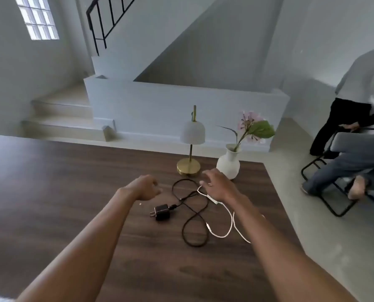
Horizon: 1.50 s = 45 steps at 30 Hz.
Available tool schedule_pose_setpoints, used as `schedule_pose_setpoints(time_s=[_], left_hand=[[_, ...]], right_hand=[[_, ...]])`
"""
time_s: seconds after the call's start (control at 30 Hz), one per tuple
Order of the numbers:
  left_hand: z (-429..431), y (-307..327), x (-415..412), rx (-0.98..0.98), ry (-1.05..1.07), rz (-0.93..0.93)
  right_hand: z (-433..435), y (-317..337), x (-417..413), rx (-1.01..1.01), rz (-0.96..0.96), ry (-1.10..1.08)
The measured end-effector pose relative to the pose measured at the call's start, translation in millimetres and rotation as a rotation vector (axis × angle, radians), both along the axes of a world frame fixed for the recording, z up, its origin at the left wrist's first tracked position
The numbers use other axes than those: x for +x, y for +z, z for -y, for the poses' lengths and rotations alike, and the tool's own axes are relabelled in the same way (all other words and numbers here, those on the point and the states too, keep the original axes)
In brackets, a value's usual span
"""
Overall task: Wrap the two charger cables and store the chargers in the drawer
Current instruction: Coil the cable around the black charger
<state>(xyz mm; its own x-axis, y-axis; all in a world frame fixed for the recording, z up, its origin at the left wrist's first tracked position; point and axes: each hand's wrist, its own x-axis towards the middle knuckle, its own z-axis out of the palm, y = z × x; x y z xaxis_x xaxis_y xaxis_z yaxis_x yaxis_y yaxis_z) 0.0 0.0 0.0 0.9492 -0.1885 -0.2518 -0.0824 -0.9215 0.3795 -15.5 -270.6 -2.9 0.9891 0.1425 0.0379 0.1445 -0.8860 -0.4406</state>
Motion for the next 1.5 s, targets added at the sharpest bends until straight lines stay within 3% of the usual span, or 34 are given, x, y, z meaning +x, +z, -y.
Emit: schedule_pose_setpoints(time_s=[0.17, 0.37, 0.5, 0.77, 1.0, 1.1, 1.37, 1.5], left_hand=[[-1, -51, -4, -0.008, -0.061, -0.158], [-4, -82, 10, 0.007, -0.130, -0.153], [0, -83, 22, 0.038, -0.205, -0.149], [-4, -85, 36, 0.011, -0.265, -0.366], [-34, -79, 40, -0.378, -0.182, -0.508], [-47, -73, 39, -0.592, -0.113, -0.529], [-61, -40, 55, -1.002, 0.001, -0.383], [-50, -27, 67, -1.026, 0.162, -0.154]], right_hand=[[-28, -49, -3, -0.035, -0.117, 0.037], [-54, -85, 2, -0.070, -0.134, 0.068], [-60, -91, 10, -0.158, -0.104, 0.092], [-69, -90, 27, -0.193, 0.024, 0.161], [-74, -78, 40, -0.161, 0.106, 0.175], [-75, -80, 45, -0.021, 0.099, 0.123], [-93, -85, 44, 0.381, -0.032, -0.008], [-111, -84, 32, 0.585, -0.164, -0.040]])
